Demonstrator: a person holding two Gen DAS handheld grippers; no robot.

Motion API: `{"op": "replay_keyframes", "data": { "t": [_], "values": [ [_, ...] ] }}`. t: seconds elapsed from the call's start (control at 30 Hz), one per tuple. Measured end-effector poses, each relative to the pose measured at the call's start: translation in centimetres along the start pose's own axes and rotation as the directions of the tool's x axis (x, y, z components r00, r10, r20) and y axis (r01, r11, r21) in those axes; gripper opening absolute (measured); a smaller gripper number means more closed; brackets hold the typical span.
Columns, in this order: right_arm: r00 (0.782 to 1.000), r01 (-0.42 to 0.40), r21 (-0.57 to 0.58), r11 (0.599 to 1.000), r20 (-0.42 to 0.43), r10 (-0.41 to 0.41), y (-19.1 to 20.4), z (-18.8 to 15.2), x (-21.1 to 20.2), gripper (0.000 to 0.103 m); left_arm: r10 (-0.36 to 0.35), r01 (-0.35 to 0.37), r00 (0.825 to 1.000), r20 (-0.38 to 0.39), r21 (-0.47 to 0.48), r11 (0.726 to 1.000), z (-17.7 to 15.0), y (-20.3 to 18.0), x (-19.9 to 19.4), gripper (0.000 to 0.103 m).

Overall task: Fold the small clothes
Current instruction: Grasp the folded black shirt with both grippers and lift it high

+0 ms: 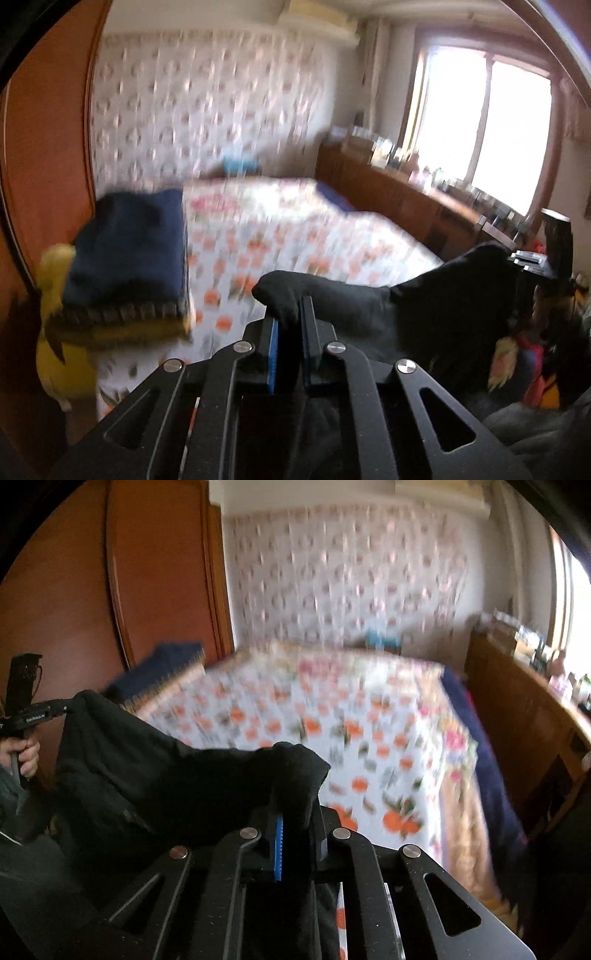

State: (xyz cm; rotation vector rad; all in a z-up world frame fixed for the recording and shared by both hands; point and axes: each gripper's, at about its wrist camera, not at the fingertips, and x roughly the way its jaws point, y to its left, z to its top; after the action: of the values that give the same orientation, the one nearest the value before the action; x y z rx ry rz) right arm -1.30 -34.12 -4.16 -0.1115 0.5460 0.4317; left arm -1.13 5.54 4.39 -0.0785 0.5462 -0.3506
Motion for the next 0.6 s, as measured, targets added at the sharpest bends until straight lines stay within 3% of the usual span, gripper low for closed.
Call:
{"op": "replay_keyframes", "data": {
  "t": [0.1,0.37,0.6],
  "values": [
    [0.992,-0.011,-0.003,1.000,0.123,0.011,0.4,2.5,-5.0,0.009,-0.083,0.083,0.992,0.097,0.004,0.997,2.9,-1.1,-3.2,0.010],
    [0.935,0.072,-0.070,0.995,0.353,-0.043,1.2,8.5,-15.3,0.009,-0.080,0.057,0.953,0.293,0.088,0.994,9.8,-3.2,-9.2,0.010],
    [0.887,0.168,-0.093,0.981,0.449,-0.110,0.8,12.2,-20.7,0.009,-0.081,0.020,0.914,0.399,0.155,0.988,13.9,-4.2,-11.5,0.010]
  ]
}}
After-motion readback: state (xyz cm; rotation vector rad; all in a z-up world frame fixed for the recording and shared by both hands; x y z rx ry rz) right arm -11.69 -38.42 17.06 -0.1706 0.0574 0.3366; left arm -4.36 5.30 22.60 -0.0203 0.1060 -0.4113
